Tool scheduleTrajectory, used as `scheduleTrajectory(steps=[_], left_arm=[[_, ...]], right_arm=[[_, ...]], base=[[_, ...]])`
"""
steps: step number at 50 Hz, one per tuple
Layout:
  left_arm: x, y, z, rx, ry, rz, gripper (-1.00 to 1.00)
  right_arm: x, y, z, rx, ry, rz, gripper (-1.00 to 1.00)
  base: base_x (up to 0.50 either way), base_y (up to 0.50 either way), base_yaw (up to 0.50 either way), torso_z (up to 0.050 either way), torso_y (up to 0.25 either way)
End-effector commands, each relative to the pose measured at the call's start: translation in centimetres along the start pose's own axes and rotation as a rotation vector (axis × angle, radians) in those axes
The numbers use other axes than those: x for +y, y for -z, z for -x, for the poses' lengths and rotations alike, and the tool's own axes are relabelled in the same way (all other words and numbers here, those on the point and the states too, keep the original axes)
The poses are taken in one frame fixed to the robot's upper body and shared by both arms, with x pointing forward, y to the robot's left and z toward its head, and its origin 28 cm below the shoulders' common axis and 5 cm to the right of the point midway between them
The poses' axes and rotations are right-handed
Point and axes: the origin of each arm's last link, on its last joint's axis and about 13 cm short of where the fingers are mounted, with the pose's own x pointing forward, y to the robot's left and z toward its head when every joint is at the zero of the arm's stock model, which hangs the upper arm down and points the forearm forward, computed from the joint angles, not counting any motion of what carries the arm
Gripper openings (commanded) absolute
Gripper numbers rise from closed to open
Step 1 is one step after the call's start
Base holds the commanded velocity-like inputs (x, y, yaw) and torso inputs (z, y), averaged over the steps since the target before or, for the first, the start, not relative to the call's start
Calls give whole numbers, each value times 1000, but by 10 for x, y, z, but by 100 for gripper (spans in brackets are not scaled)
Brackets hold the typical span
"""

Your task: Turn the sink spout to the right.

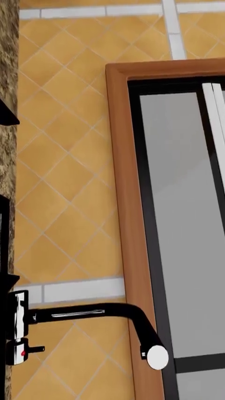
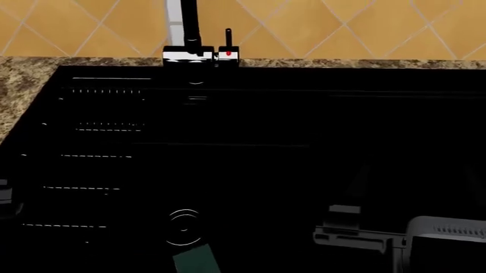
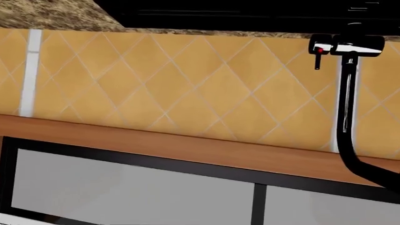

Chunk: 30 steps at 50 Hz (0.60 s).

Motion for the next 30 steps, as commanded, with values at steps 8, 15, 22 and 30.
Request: scheduleTrajectory(steps=[8, 15, 22, 30], left_arm=[[0, 1, 0, 2, -2, 1, 100], [0, 3, 1, 6, -4, -3, 100], [0, 3, 1, 7, 1, -4, 100], [-1, 2, 1, 5, 4, -4, 100]], right_arm=[[2, 3, 0, 8, -12, 20, 100], [1, 5, 1, 11, -1, 18, 100], [0, 5, 0, 13, 3, 13, 100], [0, 5, 2, 25, 7, 10, 100]], base=[[218, 40, 0, 0, 0], [248, 150, 0, 0, 0], [217, 191, 0, 0, 0], [252, 34, 0, 0, 1]])
